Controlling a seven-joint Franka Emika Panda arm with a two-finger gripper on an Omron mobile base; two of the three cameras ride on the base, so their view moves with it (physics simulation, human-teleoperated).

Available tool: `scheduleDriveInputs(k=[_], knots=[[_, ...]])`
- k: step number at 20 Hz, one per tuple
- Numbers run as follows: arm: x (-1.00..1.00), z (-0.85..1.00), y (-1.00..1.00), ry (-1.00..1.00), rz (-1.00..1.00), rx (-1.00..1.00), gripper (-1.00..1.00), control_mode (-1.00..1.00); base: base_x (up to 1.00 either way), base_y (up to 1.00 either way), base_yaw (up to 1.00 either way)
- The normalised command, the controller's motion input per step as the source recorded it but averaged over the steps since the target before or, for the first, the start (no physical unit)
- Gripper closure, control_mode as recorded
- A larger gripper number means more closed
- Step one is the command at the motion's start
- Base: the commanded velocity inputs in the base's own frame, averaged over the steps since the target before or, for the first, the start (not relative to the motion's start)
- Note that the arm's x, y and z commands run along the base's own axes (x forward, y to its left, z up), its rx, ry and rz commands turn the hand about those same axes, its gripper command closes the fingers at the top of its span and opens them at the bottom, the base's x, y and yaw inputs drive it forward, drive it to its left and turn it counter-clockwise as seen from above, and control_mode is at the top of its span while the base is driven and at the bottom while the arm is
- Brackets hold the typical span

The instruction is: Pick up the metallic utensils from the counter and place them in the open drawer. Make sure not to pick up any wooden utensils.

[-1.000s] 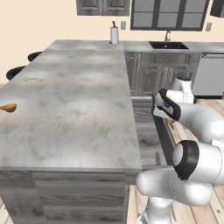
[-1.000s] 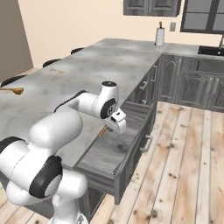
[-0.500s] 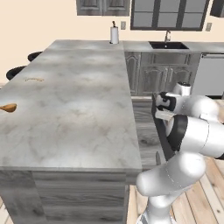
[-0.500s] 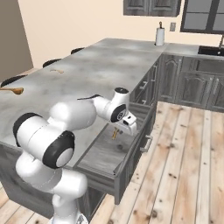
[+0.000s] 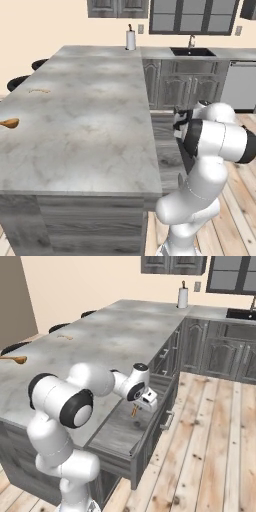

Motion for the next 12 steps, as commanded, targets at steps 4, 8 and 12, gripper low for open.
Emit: scheduleDriveInputs(k=[4, 8, 12], knots=[[0.47, -0.22, -0.1, 0.0, 0.0, 0.0, 1.0, -1.0, 0.0, 0.0, 0.0], [0.51, -0.12, -0.16, 0.0, 0.0, 0.0, 1.0, -1.0, 0.0, 0.0, 0.0], [0.52, -0.01, -0.16, 0.0, 0.0, 0.0, 1.0, -1.0, 0.0, 0.0, 0.0]])
